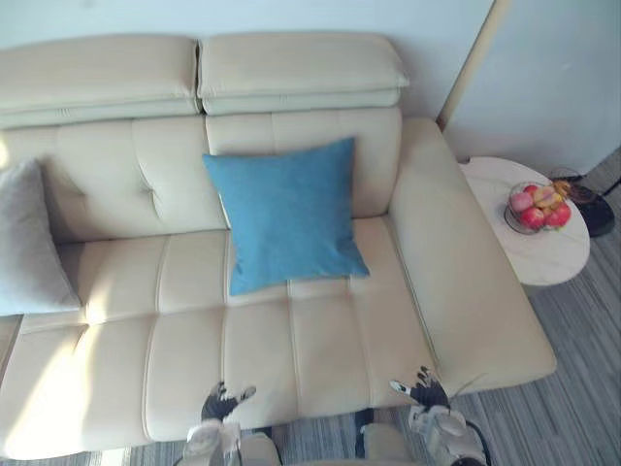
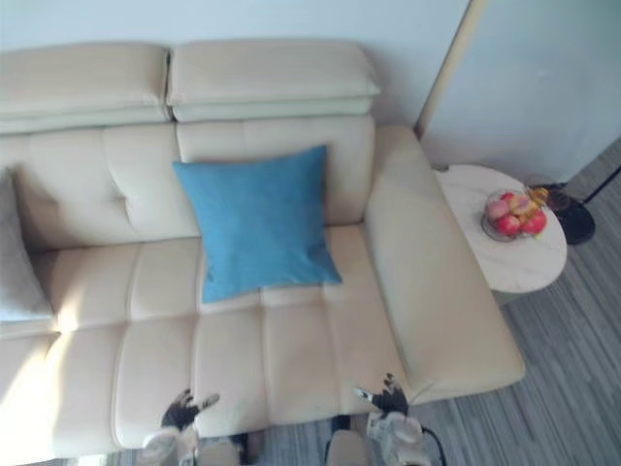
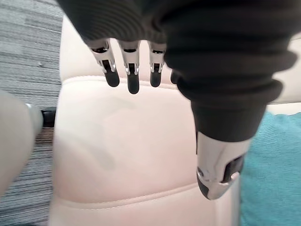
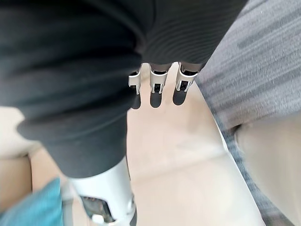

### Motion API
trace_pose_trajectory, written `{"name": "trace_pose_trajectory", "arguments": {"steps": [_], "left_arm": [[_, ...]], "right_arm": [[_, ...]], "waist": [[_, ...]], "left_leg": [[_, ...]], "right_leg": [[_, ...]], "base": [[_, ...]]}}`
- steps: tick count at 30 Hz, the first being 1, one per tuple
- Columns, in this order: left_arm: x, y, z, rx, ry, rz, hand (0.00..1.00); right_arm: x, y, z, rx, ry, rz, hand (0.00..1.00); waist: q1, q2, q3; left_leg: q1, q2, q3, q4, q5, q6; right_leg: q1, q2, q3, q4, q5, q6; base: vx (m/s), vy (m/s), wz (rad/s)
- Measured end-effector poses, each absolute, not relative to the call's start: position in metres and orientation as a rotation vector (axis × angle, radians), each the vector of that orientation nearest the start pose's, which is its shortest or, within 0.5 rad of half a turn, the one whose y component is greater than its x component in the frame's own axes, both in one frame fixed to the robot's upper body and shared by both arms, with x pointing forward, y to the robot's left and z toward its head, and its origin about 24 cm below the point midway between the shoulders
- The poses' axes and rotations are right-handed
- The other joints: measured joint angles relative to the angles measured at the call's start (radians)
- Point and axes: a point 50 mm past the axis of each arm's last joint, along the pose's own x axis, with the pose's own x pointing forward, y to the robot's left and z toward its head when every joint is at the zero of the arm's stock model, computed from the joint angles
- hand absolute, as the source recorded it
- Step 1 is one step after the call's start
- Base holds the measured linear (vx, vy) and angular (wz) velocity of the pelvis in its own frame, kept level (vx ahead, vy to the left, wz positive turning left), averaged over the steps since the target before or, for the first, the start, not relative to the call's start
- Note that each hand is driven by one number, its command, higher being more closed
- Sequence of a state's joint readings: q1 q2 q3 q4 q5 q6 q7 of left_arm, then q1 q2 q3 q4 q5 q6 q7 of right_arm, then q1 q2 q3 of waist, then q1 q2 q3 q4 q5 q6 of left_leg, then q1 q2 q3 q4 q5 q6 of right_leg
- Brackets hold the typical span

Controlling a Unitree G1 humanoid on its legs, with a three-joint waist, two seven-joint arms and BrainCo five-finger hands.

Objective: Pick up cushions and gather them together orderly.

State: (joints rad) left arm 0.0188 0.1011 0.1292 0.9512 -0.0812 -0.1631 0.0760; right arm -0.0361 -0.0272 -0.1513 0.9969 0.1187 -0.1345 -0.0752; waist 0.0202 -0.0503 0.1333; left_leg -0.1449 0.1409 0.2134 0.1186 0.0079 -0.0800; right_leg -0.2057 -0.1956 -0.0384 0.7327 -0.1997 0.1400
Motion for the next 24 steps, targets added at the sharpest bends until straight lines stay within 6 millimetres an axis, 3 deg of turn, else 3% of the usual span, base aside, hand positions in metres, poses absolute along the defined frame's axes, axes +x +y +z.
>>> {"name": "trace_pose_trajectory", "arguments": {"steps": [2,3,4,5,7,8,9,10,11,12,15,17,20,22,24], "left_arm": [[0.151,0.215,-0.13,0.006,0.779,0.298,0.0],[0.153,0.214,-0.13,-0.005,0.772,0.307,0.0],[0.153,0.212,-0.13,-0.018,0.773,0.313,0.0],[0.151,0.203,-0.133,-0.05,0.782,0.314,0.0],[0.141,0.193,-0.138,-0.081,0.809,0.314,0.0],[0.143,0.191,-0.138,-0.084,0.81,0.304,0.0],[0.147,0.185,-0.137,-0.088,0.805,0.288,0.0],[0.148,0.182,-0.137,-0.087,0.803,0.278,0.0],[0.153,0.181,-0.135,-0.096,0.785,0.28,0.0],[0.152,0.182,-0.135,-0.095,0.79,0.284,0.0],[0.145,0.18,-0.14,-0.1,0.821,0.284,0.0],[0.14,0.179,-0.143,-0.102,0.845,0.281,0.0],[0.132,0.184,-0.146,-0.091,0.872,0.279,0.0],[0.123,0.192,-0.148,-0.066,0.893,0.281,0.0],[0.117,0.194,-0.149,-0.056,0.912,0.284,0.0]], "right_arm": [[0.167,-0.182,-0.134,0.105,0.801,-0.26,0.0],[0.179,-0.183,-0.128,0.099,0.771,-0.256,0.0],[0.186,-0.185,-0.124,0.092,0.748,-0.257,0.0],[0.195,-0.188,-0.117,0.083,0.706,-0.262,0.0],[0.204,-0.19,-0.108,0.075,0.646,-0.267,0.0],[0.206,-0.191,-0.106,0.071,0.63,-0.273,0.0],[0.202,-0.198,-0.107,0.055,0.639,-0.292,0.0],[0.197,-0.2,-0.11,0.052,0.652,-0.302,0.0],[0.193,-0.199,-0.112,0.062,0.665,-0.313,0.0],[0.188,-0.201,-0.116,0.066,0.685,-0.33,0.0],[0.16,-0.202,-0.131,0.068,0.782,-0.348,0.0],[0.144,-0.203,-0.139,0.079,0.845,-0.361,0.0],[0.125,-0.198,-0.149,0.105,0.924,-0.361,0.0],[0.12,-0.194,-0.151,0.089,0.942,-0.336,0.0],[0.119,-0.196,-0.152,0.084,0.948,-0.338,0.0]], "waist": [[0.019,-0.012,-0.008],[0.035,-0.018,-0.01],[0.041,-0.007,-0.005],[0.05,0.026,-0.001],[0.049,0.045,0.003],[0.039,0.065,0.012],[0.027,0.083,0.022],[0.019,0.075,0.023],[0.027,0.047,0.035],[0.028,0.046,0.035],[0.016,0.049,0.026],[0.014,0.068,0.012],[-0.004,0.045,-0.003],[-0.012,0.026,-0.016],[-0.012,0.032,-0.024]], "left_leg": [[-0.07,0.008,-0.008,0.048,0.01,-0.014],[-0.118,0.025,-0.01,0.075,0.026,-0.023],[-0.139,0.04,-0.01,0.075,0.048,-0.025],[-0.153,0.066,-0.007,0.057,0.076,-0.026],[-0.156,0.085,-0.009,0.023,0.132,-0.029],[-0.155,0.096,-0.023,0.001,0.177,-0.034],[-0.148,0.096,-0.041,-0.064,0.296,-0.049],[-0.149,0.086,-0.051,-0.093,0.35,-0.064],[-0.16,0.071,-0.057,-0.021,0.286,-0.08],[-0.169,0.045,-0.064,0.136,0.123,-0.04],[-0.129,0.015,-0.063,0.363,-0.121,-0.035],[-0.087,0.016,-0.063,0.381,-0.204,-0.042],[-0.019,-0.021,-0.055,0.222,-0.209,-0.041],[0.025,-0.049,-0.041,0.134,-0.165,-0.017],[0.04,-0.058,-0.036,0.111,-0.152,-0.009]], "right_leg": [[0.037,-0.021,0.02,0.027,-0.007,0.005],[0.053,-0.006,0.037,-0.047,-0.056,0.02],[0.064,0.017,0.03,-0.105,-0.086,0.008],[0.084,0.044,0.009,-0.19,-0.11,0.013],[0.121,0.072,-0.028,-0.277,-0.164,-0.013],[0.131,0.088,-0.057,-0.284,-0.171,-0.023],[0.131,0.1,-0.094,-0.283,-0.163,-0.038],[0.127,0.083,-0.118,-0.294,-0.157,-0.054],[0.125,0.06,-0.145,-0.31,-0.165,-0.107],[0.115,0.041,-0.151,-0.318,-0.144,-0.111],[0.106,0.026,-0.147,-0.362,-0.093,-0.095],[0.099,0.032,-0.142,-0.375,-0.074,-0.077],[0.122,0.034,-0.135,-0.456,-0.02,-0.039],[0.165,0.022,-0.134,-0.539,0.033,-0.032],[0.18,0.021,-0.123,-0.579,0.06,-0.026]], "base": [[-0.18,-0.195,0.04],[-0.19,-0.206,-0.16],[-0.27,-0.244,-0.3],[-0.28,-0.234,-0.33],[-0.28,-0.226,-0.08],[-0.41,-0.241,0.57],[-0.42,-0.209,0.73],[-0.36,-0.136,0.56],[-0.29,-0.057,0.16],[-0.27,-0.03,0.0],[-0.21,0.066,0.03],[-0.05,0.152,0.02],[-0.07,0.165,0.07],[-0.03,0.14,-0.04],[-0.06,0.091,-0.11]]}}
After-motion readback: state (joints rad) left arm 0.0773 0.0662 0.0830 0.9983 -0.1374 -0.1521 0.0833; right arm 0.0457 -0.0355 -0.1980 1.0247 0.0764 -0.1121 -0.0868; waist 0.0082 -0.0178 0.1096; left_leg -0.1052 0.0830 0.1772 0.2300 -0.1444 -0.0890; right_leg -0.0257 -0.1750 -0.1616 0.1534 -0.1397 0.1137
